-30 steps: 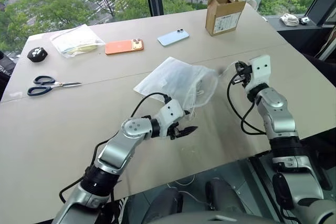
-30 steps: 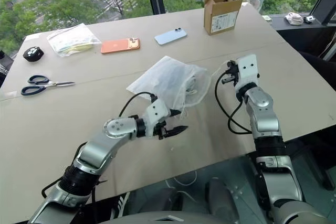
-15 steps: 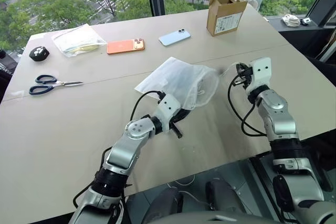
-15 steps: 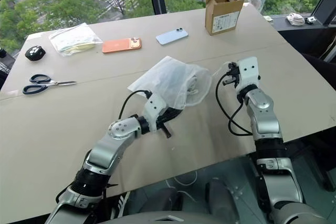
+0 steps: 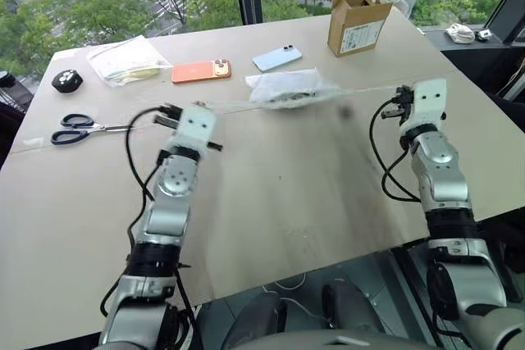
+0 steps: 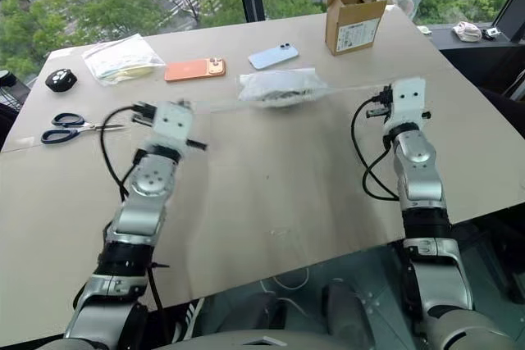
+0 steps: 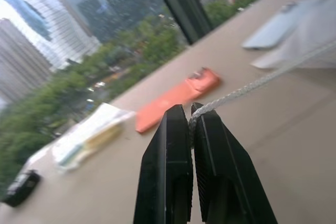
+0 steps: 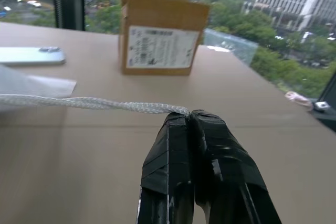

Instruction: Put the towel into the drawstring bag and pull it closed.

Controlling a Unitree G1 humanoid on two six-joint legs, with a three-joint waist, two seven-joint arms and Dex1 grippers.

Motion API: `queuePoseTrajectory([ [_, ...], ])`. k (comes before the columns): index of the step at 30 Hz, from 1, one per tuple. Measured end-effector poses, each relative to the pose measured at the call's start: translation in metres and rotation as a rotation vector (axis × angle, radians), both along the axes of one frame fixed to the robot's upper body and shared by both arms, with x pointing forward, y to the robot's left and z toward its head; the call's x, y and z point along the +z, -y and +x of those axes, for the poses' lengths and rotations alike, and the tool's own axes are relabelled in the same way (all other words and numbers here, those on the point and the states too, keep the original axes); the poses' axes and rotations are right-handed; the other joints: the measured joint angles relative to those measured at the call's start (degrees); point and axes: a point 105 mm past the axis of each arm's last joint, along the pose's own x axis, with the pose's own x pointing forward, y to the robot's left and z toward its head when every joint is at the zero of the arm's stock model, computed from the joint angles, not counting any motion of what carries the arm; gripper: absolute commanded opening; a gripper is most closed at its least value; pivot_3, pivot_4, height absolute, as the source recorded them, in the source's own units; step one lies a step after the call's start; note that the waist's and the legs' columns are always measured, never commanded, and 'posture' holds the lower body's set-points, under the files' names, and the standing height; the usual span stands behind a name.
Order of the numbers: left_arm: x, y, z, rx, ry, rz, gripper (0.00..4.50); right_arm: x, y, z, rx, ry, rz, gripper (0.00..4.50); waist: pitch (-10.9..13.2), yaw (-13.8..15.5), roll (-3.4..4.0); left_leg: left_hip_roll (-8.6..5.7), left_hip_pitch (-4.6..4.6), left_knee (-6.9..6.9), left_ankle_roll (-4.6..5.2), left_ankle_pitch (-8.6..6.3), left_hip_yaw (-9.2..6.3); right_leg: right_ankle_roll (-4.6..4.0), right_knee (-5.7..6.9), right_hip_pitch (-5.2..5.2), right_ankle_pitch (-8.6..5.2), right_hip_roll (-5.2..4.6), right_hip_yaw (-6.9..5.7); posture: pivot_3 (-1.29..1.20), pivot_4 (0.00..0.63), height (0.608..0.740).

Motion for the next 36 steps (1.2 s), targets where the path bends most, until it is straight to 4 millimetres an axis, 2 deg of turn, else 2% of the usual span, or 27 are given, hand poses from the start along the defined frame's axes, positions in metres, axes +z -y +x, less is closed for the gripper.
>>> queuePoseTrajectory([
  [4,0.018,-0.022,-0.002,0.142,0.1,0.001,0.04,0.002,0.026,-0.002,-0.134,0.021,0.024,0.0,0.0,-0.1,0.0,0.0,-0.02,-0.02,0.0,0.0,0.01,0.0,0.0,-0.02,0.0,0.0,0.02,0.0,0.15,0.74],
  [8,0.022,-0.032,-0.003,0.212,0.125,-0.02,0.04,0.001,0.041,-0.004,-0.225,0.025,0.055,0.0,0.0,-0.2,0.0,0.01,-0.01,-0.04,0.0,0.0,0.03,0.0,0.02,-0.04,0.0,0.0,0.05,0.0,0.15,0.74],
  [12,0.019,-0.038,-0.004,0.261,0.114,-0.046,0.04,0.001,0.047,-0.006,-0.275,0.033,0.074,0.0,0.0,-0.2,0.0,0.01,-0.01,-0.03,0.0,0.0,0.03,0.0,0.05,-0.04,0.0,0.01,0.05,0.0,0.15,0.74],
  [16,0.013,-0.052,-0.007,0.34,0.096,-0.106,0.04,-0.002,0.058,-0.01,-0.346,0.028,0.101,0.0,0.0,-0.2,0.0,0.01,-0.02,-0.03,0.0,0.0,0.03,0.0,0.04,-0.04,0.0,0.01,0.05,0.0,0.15,0.74],
  [22,0.004,-0.058,-0.005,0.367,0.056,-0.193,0.04,-0.018,0.081,-0.018,-0.485,-0.001,0.325,0.0,0.0,-0.2,-0.01,0.01,-0.02,-0.02,0.0,0.0,0.03,0.0,0.05,-0.04,0.0,0.01,0.05,0.0,0.15,0.74],
  [27,0.001,-0.061,-0.003,0.388,0.046,-0.223,0.04,-0.024,0.084,-0.02,-0.519,-0.022,0.398,0.0,0.0,-0.3,-0.01,0.01,-0.01,-0.02,0.0,0.0,0.05,0.01,0.06,-0.04,0.0,0.01,0.09,0.0,0.15,0.74],
  [30,-0.002,-0.063,-0.002,0.39,0.029,-0.243,0.04,-0.027,0.081,-0.018,-0.496,-0.041,0.448,0.0,0.0,-0.2,-0.01,0.01,-0.01,-0.02,0.0,0.0,0.05,0.0,0.06,-0.04,0.0,0.01,0.1,0.0,0.15,0.74],
  [32,-0.007,-0.067,0.001,0.38,0.006,-0.304,0.04,-0.025,0.075,-0.013,-0.417,-0.039,0.487,0.0,0.0,-0.3,-0.01,0.01,-0.01,-0.02,0.0,0.0,0.06,0.01,0.07,-0.04,0.0,0.02,0.09,0.0,0.15,0.74],
  [34,-0.011,-0.074,0.005,0.341,-0.025,-0.377,0.04,-0.019,0.058,-0.006,-0.214,-0.054,0.548,0.0,0.0,-0.3,-0.01,0.02,-0.01,0.0,0.0,0.0,0.05,0.01,0.05,-0.04,0.0,0.02,0.09,0.0,0.15,0.74],
  [36,-0.014,-0.075,0.008,0.283,-0.053,-0.426,0.04,-0.004,0.035,-0.005,0.011,-0.05,0.576,0.0,0.0,-0.4,-0.01,0.03,-0.05,0.0,0.0,0.0,0.03,0.01,0.04,-0.04,0.0,0.02,0.09,0.0,0.15,0.74],
])
